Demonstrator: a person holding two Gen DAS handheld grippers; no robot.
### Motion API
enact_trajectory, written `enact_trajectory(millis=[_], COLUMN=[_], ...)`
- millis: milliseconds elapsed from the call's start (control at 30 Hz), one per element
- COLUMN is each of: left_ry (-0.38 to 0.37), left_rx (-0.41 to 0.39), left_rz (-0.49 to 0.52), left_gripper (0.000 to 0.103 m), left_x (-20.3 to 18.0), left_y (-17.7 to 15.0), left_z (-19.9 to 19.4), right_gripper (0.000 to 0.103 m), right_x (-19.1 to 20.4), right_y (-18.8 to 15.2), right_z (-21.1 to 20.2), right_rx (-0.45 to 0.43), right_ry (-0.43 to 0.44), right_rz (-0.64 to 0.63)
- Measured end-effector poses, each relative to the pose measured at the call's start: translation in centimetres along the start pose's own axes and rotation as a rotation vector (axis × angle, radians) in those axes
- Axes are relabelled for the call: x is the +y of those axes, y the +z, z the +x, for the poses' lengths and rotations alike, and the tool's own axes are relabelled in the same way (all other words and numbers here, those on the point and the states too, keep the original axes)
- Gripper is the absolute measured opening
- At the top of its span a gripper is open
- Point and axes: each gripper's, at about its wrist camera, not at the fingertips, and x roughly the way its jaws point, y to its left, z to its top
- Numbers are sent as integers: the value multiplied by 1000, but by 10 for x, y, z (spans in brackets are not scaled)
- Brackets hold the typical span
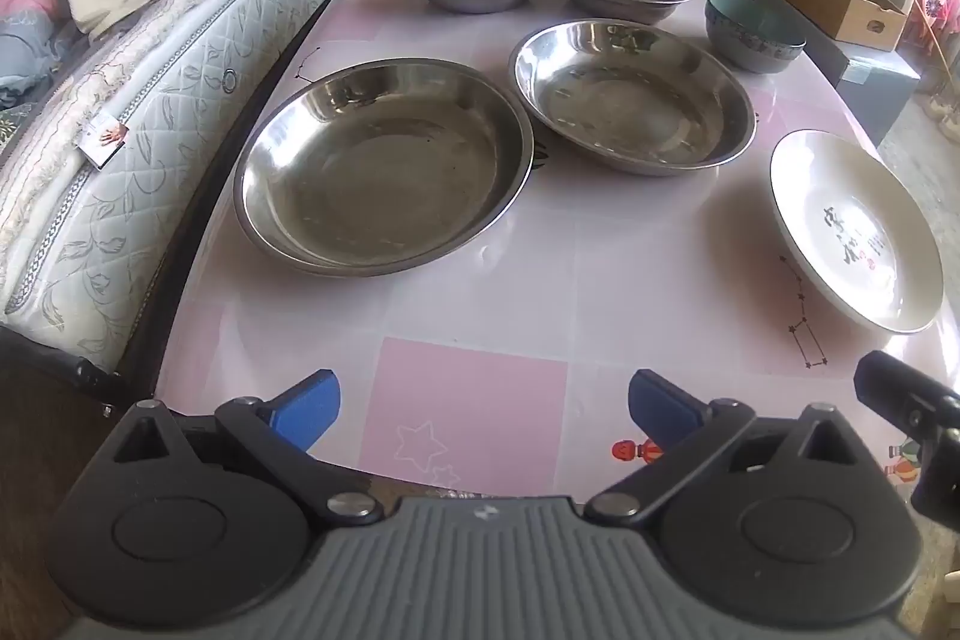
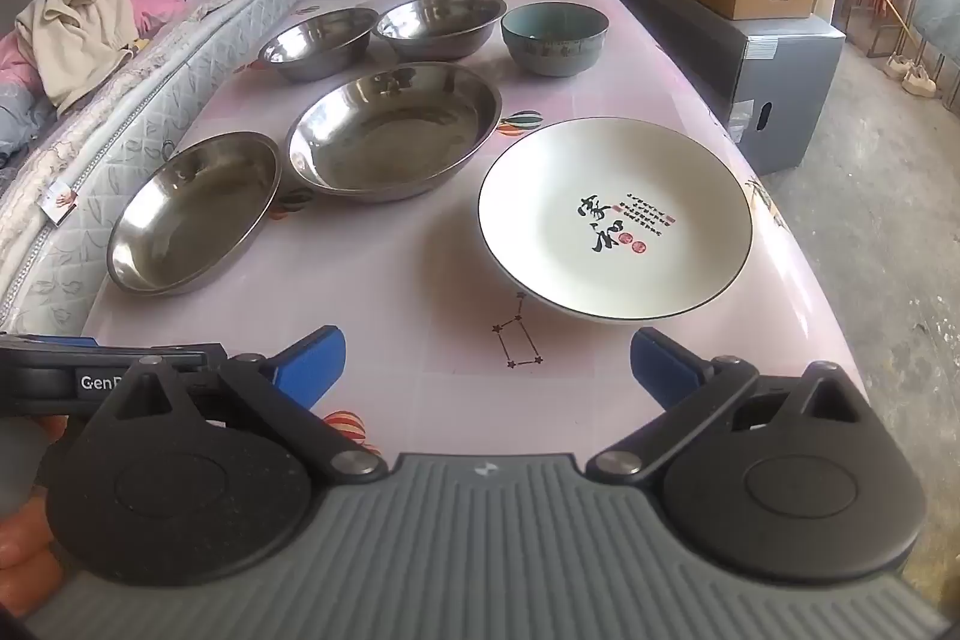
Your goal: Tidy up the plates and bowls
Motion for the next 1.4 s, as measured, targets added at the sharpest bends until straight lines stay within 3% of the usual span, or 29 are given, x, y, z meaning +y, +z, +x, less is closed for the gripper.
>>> enact_trajectory(millis=[1400], left_ry=[-10], left_rx=[3], left_rz=[1], left_gripper=[103], left_x=[6], left_y=[-1], left_z=[4], right_gripper=[102], right_x=[5], right_y=[1], right_z=[5], right_rx=[1], right_ry=[11], right_rz=[-1])
